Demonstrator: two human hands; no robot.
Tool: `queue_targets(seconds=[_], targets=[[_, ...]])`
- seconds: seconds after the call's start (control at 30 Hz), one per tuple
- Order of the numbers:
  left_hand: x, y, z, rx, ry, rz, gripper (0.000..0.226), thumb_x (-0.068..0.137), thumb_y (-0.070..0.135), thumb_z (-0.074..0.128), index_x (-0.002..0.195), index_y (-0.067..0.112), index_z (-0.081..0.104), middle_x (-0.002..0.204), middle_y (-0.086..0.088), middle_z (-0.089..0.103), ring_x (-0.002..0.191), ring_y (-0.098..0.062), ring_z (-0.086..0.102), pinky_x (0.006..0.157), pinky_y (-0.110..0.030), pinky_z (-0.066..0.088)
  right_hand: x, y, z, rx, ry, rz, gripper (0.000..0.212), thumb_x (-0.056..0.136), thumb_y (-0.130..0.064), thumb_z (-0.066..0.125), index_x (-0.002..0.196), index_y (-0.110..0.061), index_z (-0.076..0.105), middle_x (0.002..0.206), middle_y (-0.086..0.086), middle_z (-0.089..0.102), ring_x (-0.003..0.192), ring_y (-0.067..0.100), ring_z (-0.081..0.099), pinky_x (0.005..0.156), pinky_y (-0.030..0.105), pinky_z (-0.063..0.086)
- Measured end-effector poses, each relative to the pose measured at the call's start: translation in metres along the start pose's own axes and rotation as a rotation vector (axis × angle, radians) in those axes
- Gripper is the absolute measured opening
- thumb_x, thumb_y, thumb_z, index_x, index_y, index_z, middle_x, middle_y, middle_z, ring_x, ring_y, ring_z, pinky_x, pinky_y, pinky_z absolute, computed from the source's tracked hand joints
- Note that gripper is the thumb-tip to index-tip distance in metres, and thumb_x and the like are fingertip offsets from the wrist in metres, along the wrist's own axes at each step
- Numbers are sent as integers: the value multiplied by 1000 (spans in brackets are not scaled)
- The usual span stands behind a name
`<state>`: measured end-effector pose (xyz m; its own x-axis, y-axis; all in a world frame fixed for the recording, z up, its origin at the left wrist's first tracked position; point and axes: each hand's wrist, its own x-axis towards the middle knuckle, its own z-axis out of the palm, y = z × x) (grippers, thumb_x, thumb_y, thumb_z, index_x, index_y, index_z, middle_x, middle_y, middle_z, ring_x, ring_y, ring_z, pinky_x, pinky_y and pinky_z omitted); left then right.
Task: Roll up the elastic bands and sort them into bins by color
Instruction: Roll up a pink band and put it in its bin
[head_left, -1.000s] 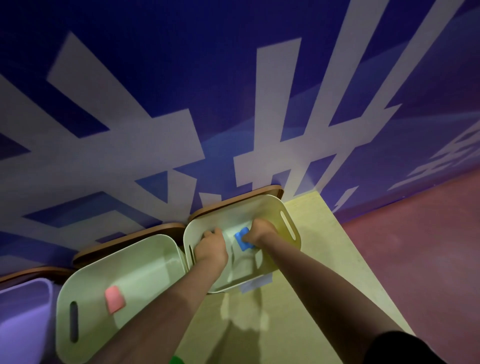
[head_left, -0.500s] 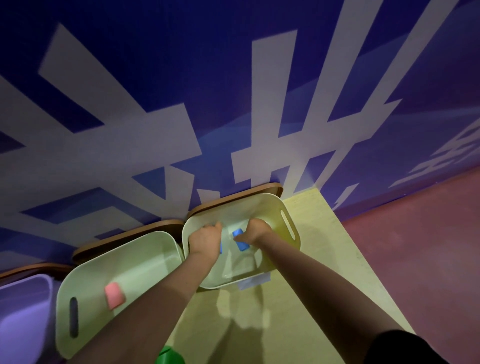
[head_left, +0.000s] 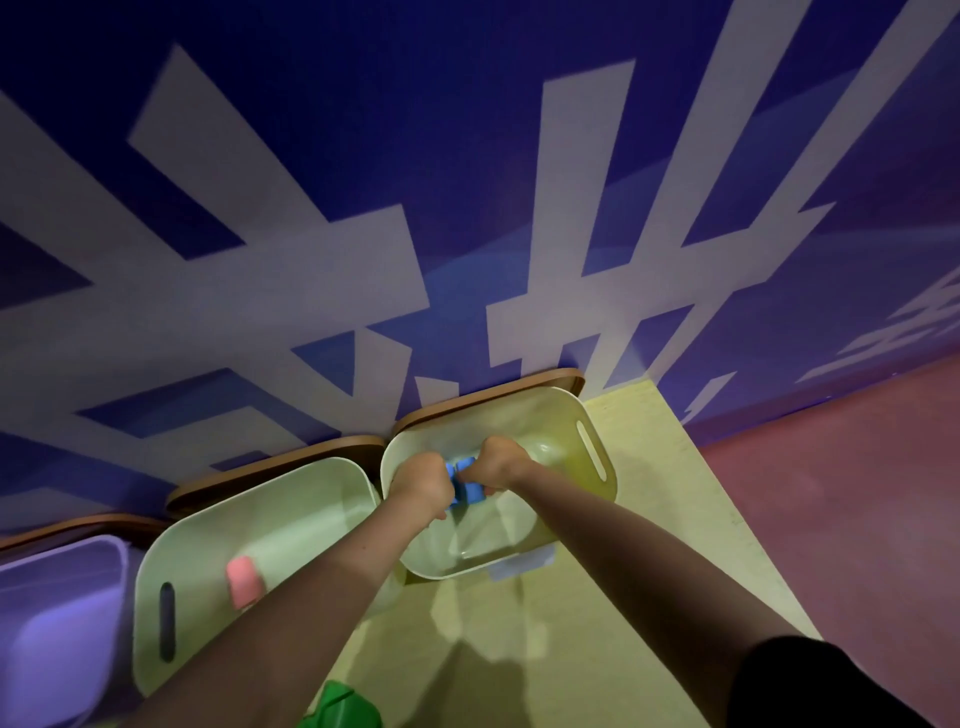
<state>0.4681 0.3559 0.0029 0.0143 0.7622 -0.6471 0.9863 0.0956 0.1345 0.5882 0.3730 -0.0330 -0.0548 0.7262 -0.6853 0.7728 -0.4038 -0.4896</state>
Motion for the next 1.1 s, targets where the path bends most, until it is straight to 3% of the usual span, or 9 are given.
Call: queue_targets(seconds=[0.07, 0.13, 0.27, 0.47, 0.63, 0.73, 0.8, 1.0, 1.1], targets=[[-2, -1, 0, -9, -19, -37, 24, 86, 6, 63, 67, 12, 49, 64, -3, 55, 72, -24, 68, 57, -27, 49, 3, -4, 3, 45, -21, -2, 26, 81, -32, 67, 66, -14, 58, 67, 5, 64, 67, 19, 64, 71, 28, 54], [-5, -1, -1, -29, -21, -64, 10, 87, 6, 65, 80, 8, 57, 66, -3, 52, 85, -25, 70, 49, -24, 43, 3, -5, 4, 59, -43, -10, 22, 82, -30, 67, 76, -9, 62, 74, 8, 64, 64, 19, 62, 62, 23, 52], [-2, -3, 2, -46, -9, -80, 19, 89, 7, 63, 107, 1, 63, 102, -13, 70, 92, -27, 70, 57, -25, 44, -3, -2, -1, 189, -93, -2, 19, 87, -20, 66, 82, -6, 54, 66, 5, 52, 51, 12, 48, 34, 13, 34], [0, -4, 4, -32, 13, -74, 22, 90, 6, 61, 111, -1, 61, 111, -15, 68, 93, -28, 68, 65, -28, 48, 1, 2, 4, 129, -102, -28, 20, 88, -28, 63, 91, -8, 62, 75, 10, 61, 68, 22, 57, 49, 20, 42], [2, -5, 10, -8, 80, -34, 26, 87, 3, 60, 112, 0, 61, 114, -19, 65, 103, -35, 64, 78, -36, 50, 2, 8, 14, 11, 99, -138, 33, 76, -33, 75, 104, -16, 69, 107, 4, 69, 99, 22, 63, 88, 28, 50], [5, -7, 16, 70, 152, 3, 26, 93, 8, 54, 118, 4, 56, 120, -16, 63, 111, -33, 59, 88, -37, 46, 2, 7, 20, -1, 135, -142, 17, 79, -32, 73, 85, -17, 65, 95, 7, 67, 96, 26, 63, 77, 27, 46], [6, -8, 18, 72, 179, 24, 26, 95, 13, 50, 121, 6, 52, 121, -15, 62, 111, -32, 58, 91, -37, 44, 1, 7, 23, -18, 145, -130, 24, 82, -31, 69, 72, -18, 52, 83, 6, 59, 88, 28, 61, 69, 26, 37], [7, -10, 18, -9, 181, 36, 22, 94, 10, 48, 115, 5, 54, 114, -17, 63, 101, -35, 62, 78, -39, 49, 2, 6, 16, -29, 22, -97, 30, 80, -35, 71, 67, -10, 59, 76, 9, 54, 72, 22, 48, 66, 27, 37], [9, -10, 19, -131, 170, 3, 17, 94, 6, 44, 105, 4, 56, 108, -19, 64, 87, -34, 63, 70, -35, 50, 3, 6, 12, -51, -68, -105, 20, 78, -22, 70, 85, -3, 69, 80, 9, 57, 73, 21, 51, 64, 25, 42]])
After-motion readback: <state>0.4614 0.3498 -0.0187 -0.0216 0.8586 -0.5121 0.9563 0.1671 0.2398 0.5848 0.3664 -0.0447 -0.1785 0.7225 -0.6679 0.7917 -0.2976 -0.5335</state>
